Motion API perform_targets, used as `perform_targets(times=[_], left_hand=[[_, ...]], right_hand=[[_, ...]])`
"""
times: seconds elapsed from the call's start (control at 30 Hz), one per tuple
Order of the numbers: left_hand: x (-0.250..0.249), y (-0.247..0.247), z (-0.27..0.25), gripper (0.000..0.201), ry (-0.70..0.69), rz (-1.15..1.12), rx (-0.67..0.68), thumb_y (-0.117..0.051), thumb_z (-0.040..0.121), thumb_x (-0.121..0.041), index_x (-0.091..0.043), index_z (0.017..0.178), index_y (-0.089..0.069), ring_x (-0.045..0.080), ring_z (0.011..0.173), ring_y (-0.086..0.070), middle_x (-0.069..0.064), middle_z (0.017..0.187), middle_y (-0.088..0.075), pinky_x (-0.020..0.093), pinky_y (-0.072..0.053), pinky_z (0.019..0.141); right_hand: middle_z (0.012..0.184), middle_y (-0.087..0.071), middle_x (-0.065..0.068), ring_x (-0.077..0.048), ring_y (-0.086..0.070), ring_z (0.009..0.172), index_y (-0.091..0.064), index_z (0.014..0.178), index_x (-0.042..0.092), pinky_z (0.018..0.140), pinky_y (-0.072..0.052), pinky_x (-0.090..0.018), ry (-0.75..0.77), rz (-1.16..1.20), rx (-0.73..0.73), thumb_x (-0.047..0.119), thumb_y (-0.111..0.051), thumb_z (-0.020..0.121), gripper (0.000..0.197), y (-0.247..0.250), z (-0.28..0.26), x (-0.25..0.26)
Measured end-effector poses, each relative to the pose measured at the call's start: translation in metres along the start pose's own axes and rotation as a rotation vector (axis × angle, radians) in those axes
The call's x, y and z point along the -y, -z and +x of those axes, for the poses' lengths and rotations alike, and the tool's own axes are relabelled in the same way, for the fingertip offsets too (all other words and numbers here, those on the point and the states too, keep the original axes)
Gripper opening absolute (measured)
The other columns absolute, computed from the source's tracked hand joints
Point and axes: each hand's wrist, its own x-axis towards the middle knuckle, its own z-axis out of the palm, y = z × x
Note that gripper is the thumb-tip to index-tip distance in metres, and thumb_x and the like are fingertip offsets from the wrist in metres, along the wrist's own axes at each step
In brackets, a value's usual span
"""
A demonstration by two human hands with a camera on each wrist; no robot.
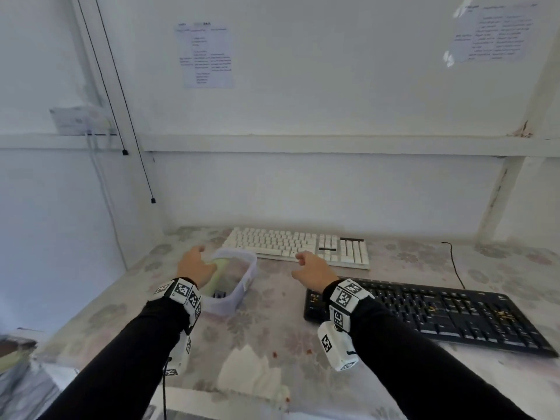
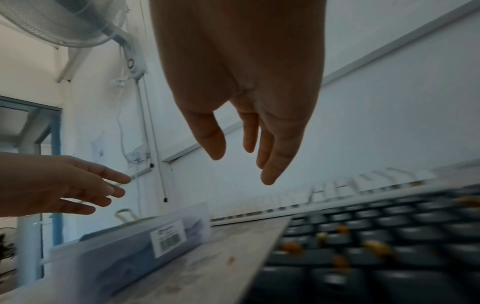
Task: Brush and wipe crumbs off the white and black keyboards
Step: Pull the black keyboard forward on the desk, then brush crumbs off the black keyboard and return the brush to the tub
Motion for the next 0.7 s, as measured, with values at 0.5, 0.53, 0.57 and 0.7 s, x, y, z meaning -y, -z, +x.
perform_targets(times=[0.5,0.53,0.57,0.7], left_hand=[[0.066,0.009,0.054,0.03,0.167,-0.184,0.349,-0.045,0.097,-0.021,-0.017,0.069,-0.056,0.026,0.065,-0.062,0.008,0.07,-0.066,0.042,-0.053,0.089],[0.069,0.009,0.057,0.028,0.18,-0.19,0.366,-0.046,0.096,-0.022,-0.014,0.071,-0.057,0.029,0.069,-0.061,0.01,0.067,-0.066,0.044,-0.053,0.088],[0.069,0.01,0.057,0.026,0.184,-0.218,0.379,-0.047,0.096,-0.02,-0.012,0.074,-0.058,0.031,0.072,-0.06,0.014,0.071,-0.065,0.043,-0.056,0.082],[0.062,0.011,0.055,0.021,0.186,-0.257,0.406,-0.045,0.095,-0.008,-0.008,0.075,-0.052,0.023,0.056,-0.056,0.014,0.076,-0.056,0.023,-0.046,0.04]], right_hand=[[0.131,-0.051,-0.016,-0.031,-0.047,0.12,-0.049,0.127,0.001,0.103,-0.038,-0.038,0.164,-0.383,0.199,0.027,-0.049,0.094,0.043,-0.115,0.048,0.116],[0.13,-0.052,-0.014,-0.03,-0.047,0.12,-0.051,0.126,0.003,0.102,-0.038,-0.038,0.167,-0.466,0.181,0.034,-0.05,0.093,0.045,-0.119,0.049,0.119],[0.128,-0.053,-0.013,-0.029,-0.048,0.119,-0.052,0.123,0.005,0.1,-0.038,-0.037,0.168,-0.529,0.168,0.04,-0.05,0.091,0.047,-0.122,0.049,0.121],[0.101,-0.054,-0.009,-0.028,-0.052,0.111,-0.045,0.074,0.014,0.092,-0.041,-0.038,0.124,-0.613,0.137,0.049,-0.055,0.086,0.038,-0.131,0.054,0.119]])
